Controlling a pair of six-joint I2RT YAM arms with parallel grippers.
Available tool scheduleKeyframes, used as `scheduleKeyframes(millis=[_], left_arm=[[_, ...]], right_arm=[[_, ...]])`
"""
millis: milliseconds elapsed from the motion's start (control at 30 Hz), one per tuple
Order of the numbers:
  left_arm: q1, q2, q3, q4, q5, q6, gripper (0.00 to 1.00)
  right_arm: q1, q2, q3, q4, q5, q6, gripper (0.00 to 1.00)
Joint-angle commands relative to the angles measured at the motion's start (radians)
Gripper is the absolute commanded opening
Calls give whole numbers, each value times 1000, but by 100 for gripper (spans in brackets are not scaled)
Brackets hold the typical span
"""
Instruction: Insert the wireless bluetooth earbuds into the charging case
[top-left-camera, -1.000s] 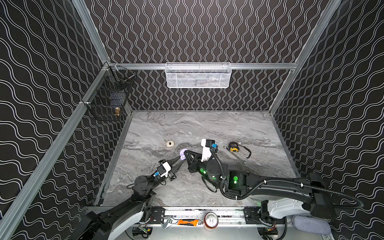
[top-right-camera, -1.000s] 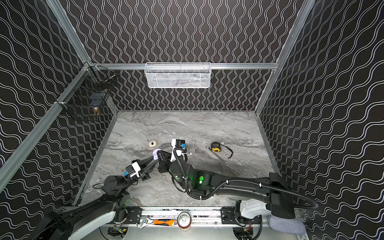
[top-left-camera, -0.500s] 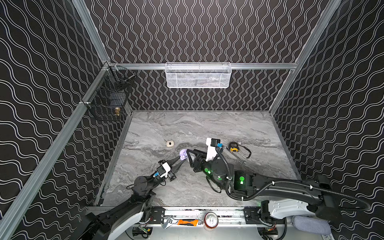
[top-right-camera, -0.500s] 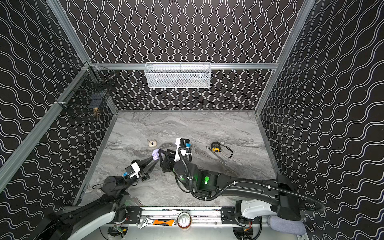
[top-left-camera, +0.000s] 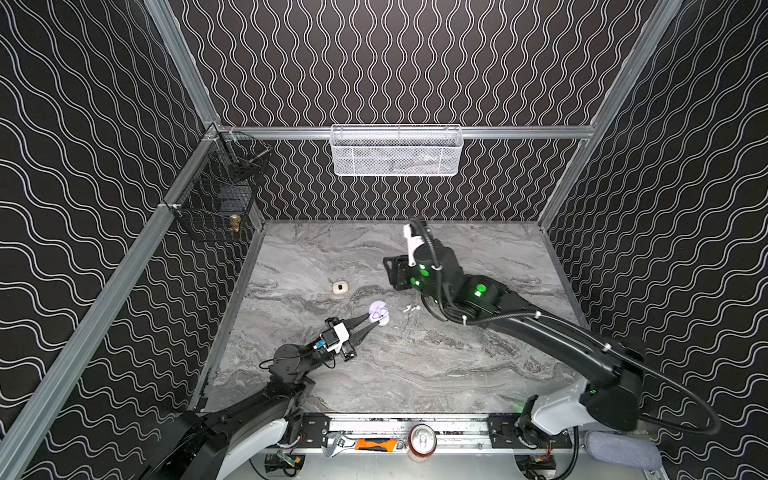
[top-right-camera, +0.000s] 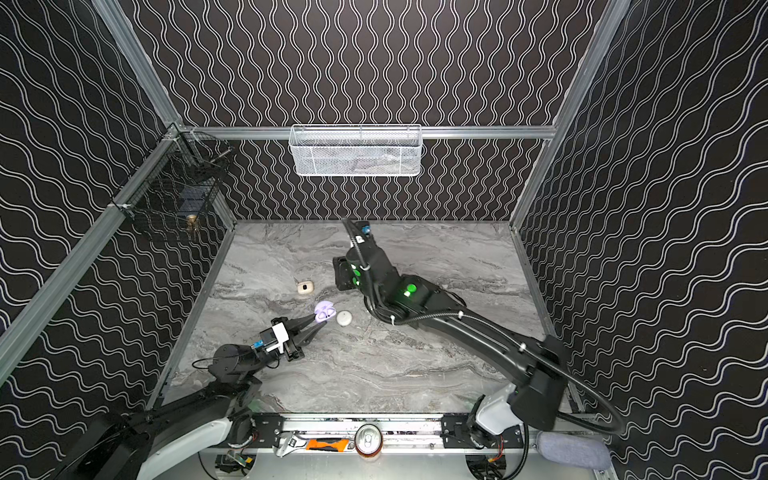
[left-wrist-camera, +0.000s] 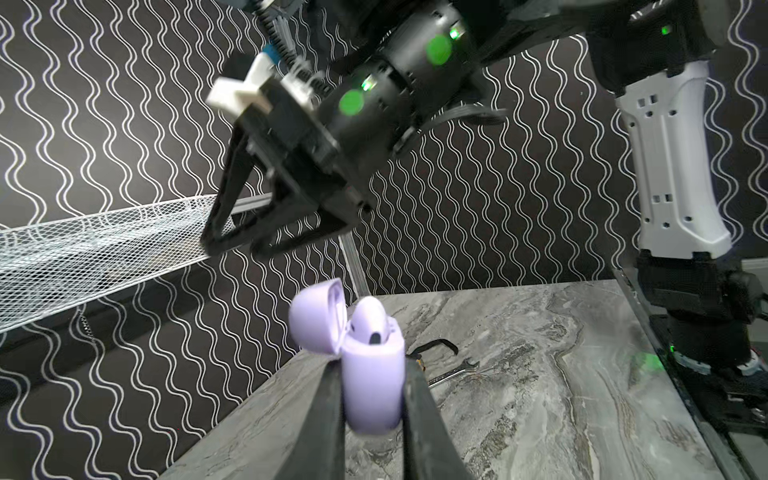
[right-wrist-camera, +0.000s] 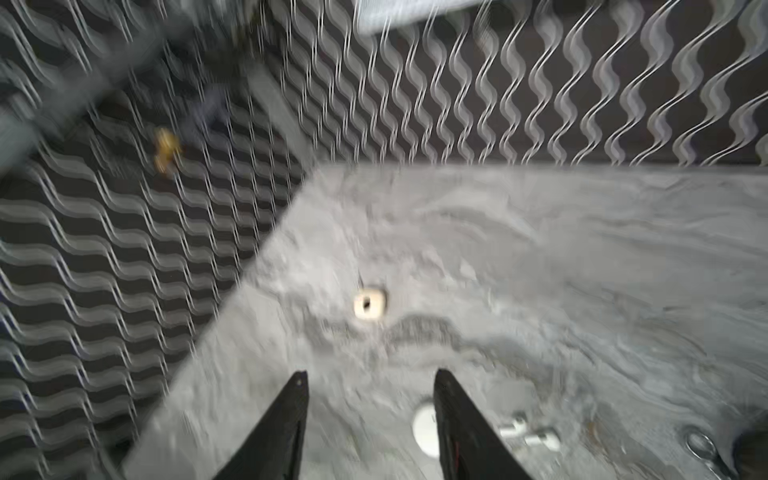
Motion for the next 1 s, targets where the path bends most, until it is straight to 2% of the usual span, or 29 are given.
scheduleKeyframes(millis=[0, 200, 433, 567, 667, 767, 833, 967], left_arm=[[0, 5, 13, 36, 42, 4, 0], [1, -24, 25, -37, 31, 24, 0], [0, -11, 40, -73, 19, 23, 0], [0, 12, 47, -82, 4, 18, 0], [0, 25, 60, -120, -22, 5, 0], [0, 48, 80, -181, -95, -13, 0], [2, 74, 113, -259, -204, -52, 0], [14, 128, 256, -576, -466, -179, 0]], right_arm=[[-22, 58, 65, -189, -140, -109, 49], [-5, 62, 50, -217, -289, -190, 45], [112, -51, -39, -182, -218, -236, 45], [125, -169, -132, -110, -192, -227, 41], [124, -256, -209, -64, -141, -213, 44], [121, -309, -250, -96, 23, -162, 47], [101, -352, -288, -107, 110, -124, 49], [17, -450, -403, -62, 140, -57, 52]])
